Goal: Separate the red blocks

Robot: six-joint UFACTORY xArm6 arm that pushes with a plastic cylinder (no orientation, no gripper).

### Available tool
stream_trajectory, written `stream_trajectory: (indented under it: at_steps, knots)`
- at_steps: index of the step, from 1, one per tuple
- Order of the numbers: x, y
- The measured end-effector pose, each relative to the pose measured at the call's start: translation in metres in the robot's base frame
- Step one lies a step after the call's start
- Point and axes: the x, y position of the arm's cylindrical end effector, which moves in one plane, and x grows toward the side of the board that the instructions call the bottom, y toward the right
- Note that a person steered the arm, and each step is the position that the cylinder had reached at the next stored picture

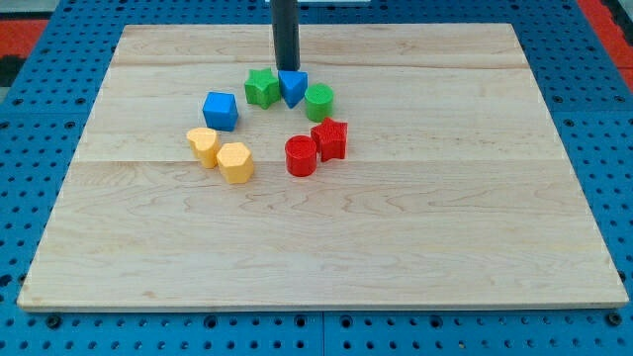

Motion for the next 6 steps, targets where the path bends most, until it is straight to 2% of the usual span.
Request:
stream_trajectory:
  at_steps: [1,2,3,4,5,6]
  knots:
    - [0.012,0.021]
    - [0.051,0.064]
    - [0.102,0.104]
    - [0.189,0.078]
    - [0.194,0.051]
    - [0.175,0.043]
